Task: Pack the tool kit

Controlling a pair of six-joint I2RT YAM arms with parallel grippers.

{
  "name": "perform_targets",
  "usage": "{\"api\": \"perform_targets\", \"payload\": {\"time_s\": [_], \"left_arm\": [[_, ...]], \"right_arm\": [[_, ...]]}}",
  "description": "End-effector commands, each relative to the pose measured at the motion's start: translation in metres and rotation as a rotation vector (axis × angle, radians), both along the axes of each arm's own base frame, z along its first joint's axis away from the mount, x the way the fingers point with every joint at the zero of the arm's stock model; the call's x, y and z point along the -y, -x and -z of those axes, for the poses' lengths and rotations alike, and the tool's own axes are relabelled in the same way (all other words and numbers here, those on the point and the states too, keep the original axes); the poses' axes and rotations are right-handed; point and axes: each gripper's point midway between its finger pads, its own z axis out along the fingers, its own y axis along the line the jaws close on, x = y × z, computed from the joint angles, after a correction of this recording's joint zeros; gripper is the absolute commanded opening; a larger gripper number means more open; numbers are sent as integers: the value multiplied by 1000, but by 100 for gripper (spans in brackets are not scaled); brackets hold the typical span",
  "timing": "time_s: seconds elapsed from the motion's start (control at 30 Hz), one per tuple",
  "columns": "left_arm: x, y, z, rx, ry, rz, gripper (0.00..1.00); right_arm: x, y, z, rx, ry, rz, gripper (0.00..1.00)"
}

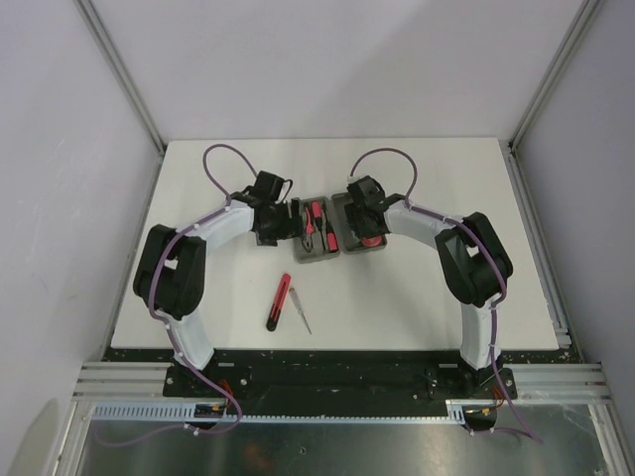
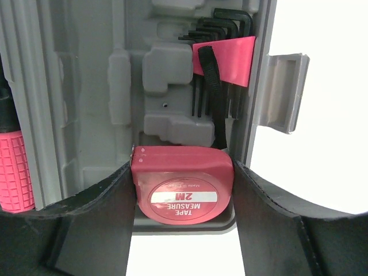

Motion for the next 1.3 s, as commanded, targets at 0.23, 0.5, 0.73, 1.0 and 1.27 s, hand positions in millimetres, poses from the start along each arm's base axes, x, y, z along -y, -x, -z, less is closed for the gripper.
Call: {"api": "perform_targets", "payload": {"time_s": [0.23, 0.5, 0.73, 1.0, 1.27], "left_arm": [[1, 2, 9, -35, 31, -9, 85], [1, 4, 14, -51, 32, -9, 84], [3, 5, 17, -65, 41, -4, 73], [3, 8, 23, -86, 45, -6, 66], [1, 12, 28, -108, 52, -13, 66]], "right_arm": [[18, 0, -10, -24, 80, -2, 54], [11, -7, -38, 23, 38, 54, 84], [0, -9, -43, 11, 4, 22, 79], [2, -1, -21, -51, 35, 13, 61], [12, 8, 0, -88, 111, 7, 57]]}}
